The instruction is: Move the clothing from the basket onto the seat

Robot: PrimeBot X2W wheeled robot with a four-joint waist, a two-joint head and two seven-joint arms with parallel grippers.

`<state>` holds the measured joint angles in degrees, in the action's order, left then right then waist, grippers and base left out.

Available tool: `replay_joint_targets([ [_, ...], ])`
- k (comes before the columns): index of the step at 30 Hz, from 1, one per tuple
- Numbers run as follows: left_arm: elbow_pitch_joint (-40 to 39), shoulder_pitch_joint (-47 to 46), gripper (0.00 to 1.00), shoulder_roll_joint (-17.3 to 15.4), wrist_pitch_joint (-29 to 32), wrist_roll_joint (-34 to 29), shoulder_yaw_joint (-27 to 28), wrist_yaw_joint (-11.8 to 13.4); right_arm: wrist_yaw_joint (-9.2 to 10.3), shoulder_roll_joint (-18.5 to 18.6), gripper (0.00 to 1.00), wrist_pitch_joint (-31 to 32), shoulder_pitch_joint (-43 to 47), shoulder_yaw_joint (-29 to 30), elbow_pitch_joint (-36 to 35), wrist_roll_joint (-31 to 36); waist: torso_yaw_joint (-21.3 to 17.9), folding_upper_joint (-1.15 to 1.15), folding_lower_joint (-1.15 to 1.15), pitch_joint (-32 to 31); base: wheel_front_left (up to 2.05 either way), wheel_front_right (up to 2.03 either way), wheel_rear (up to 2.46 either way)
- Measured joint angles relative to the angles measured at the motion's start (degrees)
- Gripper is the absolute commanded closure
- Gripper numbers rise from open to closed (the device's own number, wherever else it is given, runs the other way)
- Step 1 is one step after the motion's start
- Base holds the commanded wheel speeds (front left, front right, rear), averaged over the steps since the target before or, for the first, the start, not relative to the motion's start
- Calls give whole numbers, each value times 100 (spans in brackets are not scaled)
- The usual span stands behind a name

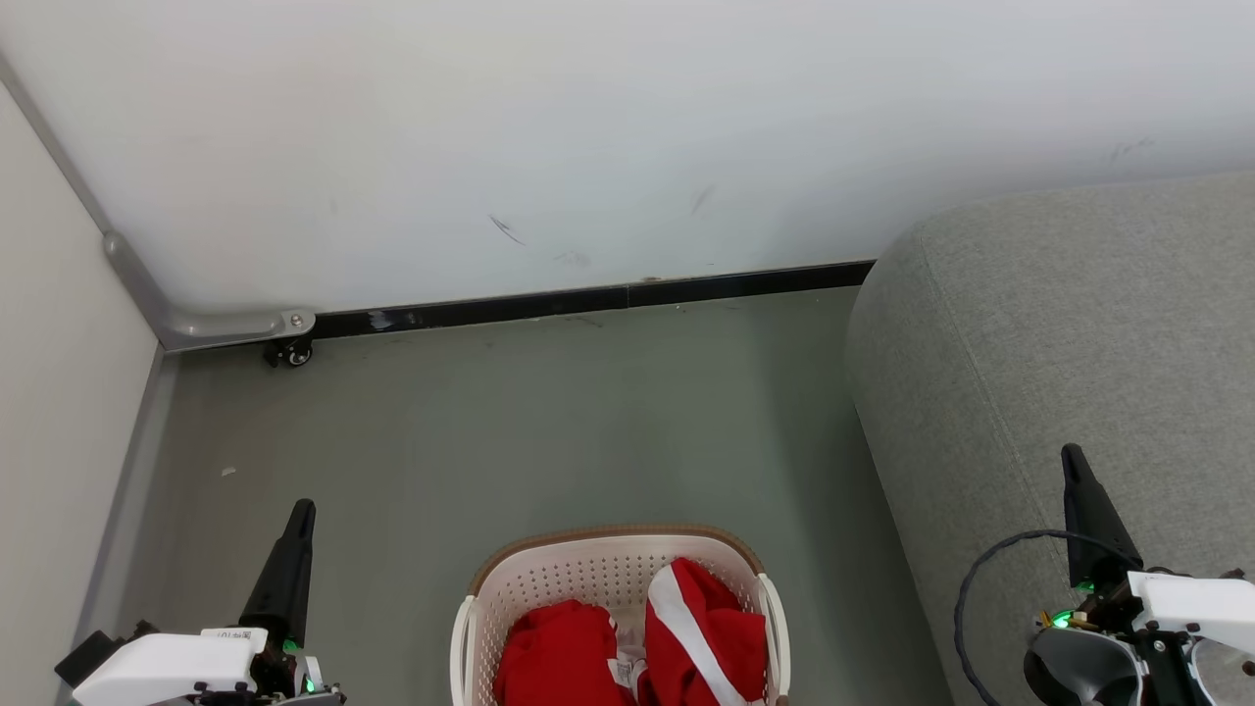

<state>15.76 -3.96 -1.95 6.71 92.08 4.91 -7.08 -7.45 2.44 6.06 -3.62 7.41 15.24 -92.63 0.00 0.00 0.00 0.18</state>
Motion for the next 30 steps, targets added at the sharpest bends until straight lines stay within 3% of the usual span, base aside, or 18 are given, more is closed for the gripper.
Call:
replay_joint_targets([
  [30, 0, 0, 100, 0, 0, -1, 0, 0, -1, 0, 100, 0, 0, 0, 0, -1, 0, 0, 0, 0, 0, 0, 0],
])
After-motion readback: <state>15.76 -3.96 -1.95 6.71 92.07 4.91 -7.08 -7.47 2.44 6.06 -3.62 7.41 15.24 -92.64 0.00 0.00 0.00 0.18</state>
